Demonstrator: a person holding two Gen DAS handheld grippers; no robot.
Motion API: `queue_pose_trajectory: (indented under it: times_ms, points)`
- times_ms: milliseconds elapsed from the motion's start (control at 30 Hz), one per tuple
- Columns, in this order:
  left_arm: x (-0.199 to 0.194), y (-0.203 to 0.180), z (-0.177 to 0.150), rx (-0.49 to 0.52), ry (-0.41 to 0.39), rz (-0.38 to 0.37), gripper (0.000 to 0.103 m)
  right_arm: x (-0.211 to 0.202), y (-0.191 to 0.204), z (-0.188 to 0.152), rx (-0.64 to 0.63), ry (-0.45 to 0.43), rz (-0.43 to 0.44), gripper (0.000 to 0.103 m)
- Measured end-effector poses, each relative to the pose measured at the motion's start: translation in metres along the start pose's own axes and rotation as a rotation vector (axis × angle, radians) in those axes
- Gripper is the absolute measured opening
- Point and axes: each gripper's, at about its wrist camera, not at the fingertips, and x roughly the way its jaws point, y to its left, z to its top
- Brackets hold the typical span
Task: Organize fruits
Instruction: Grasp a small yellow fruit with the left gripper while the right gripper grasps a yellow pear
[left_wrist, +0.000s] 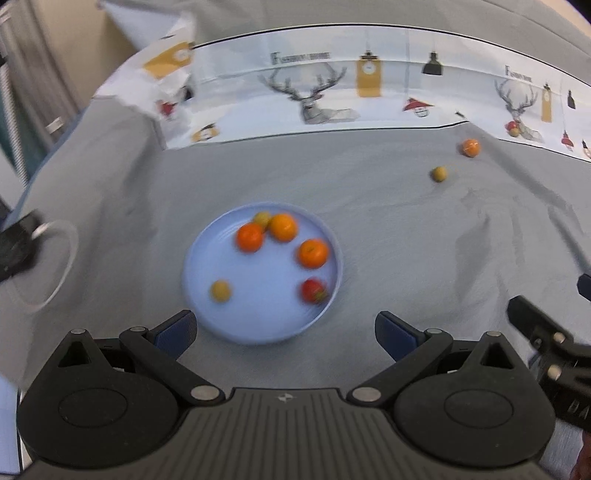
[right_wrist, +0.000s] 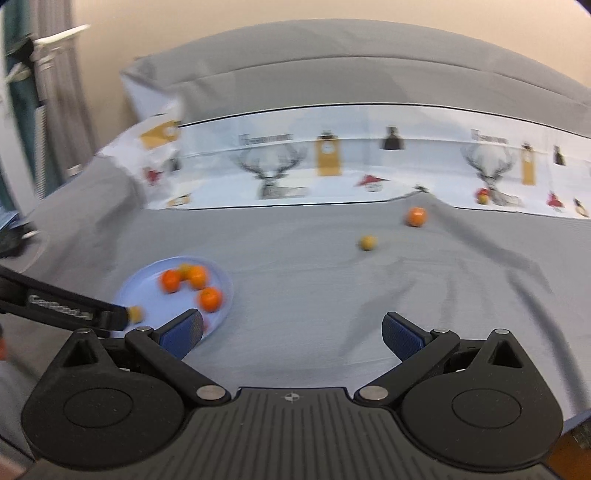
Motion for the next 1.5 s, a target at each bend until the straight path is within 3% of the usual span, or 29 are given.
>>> queue_pose_trajectory:
  times_ms: [233,500,733,933,967,1000,1033,1067,1100,1133,1167,1367,1500]
  points:
    - [0.054,-0.067,0.064,0.09,-0.007,-0.071,0.103,0.049,-0.09,0.026,0.084,-0.026,-0.176,0.102]
    - [0.153,-0.157,0.139,0.154,0.006,-0.132,0.103,0.136,-0.212,0.071,0.171,-0.094,-0.327,0.102]
    - [0.245,-0.21,0.176,0.18,0.051,-0.137,0.102,0.276,-0.32,0.122,0.236,-0.088,-0.356,0.102]
    - [0.28,-0.224,0.183,0.203,0.052,-0.163,0.102,0.386,-0.384,0.146,0.28,-0.027,-0.372,0.102]
    - [0.284,-0.226,0.183,0.211,0.046,-0.163,0.099,0.398,-0.389,0.15,0.272,-0.03,-0.388,0.102]
    - [0.287,-0.228,0.183,0.221,0.043,-0.171,0.082,0.406,-0.391,0.153,0.266,-0.038,-0.403,0.101]
    - [0.288,-0.228,0.183,0.226,0.039,-0.189,0.075,0.415,-0.394,0.156,0.258,-0.044,-0.409,0.096]
    - [0.285,-0.228,0.183,0.222,0.014,-0.212,0.054,0.424,-0.396,0.158,0.241,-0.031,-0.408,0.087]
    - [0.283,-0.229,0.183,0.236,-0.001,-0.228,0.028,0.432,-0.398,0.159,0.225,0.001,-0.422,0.07]
    - [0.282,-0.229,0.184,0.244,-0.001,-0.229,0.027,0.433,-0.397,0.159,0.221,-0.003,-0.435,0.035]
    - [0.281,-0.227,0.185,0.227,0.002,-0.242,0.027,0.429,-0.394,0.158,0.21,-0.015,-0.432,0.028]
    - [0.241,-0.199,0.177,0.169,-0.029,-0.287,0.027,0.378,-0.373,0.145,0.151,-0.025,-0.472,0.028]
    - [0.189,-0.173,0.163,0.136,-0.045,-0.298,0.027,0.306,-0.346,0.135,0.158,-0.059,-0.409,0.028]
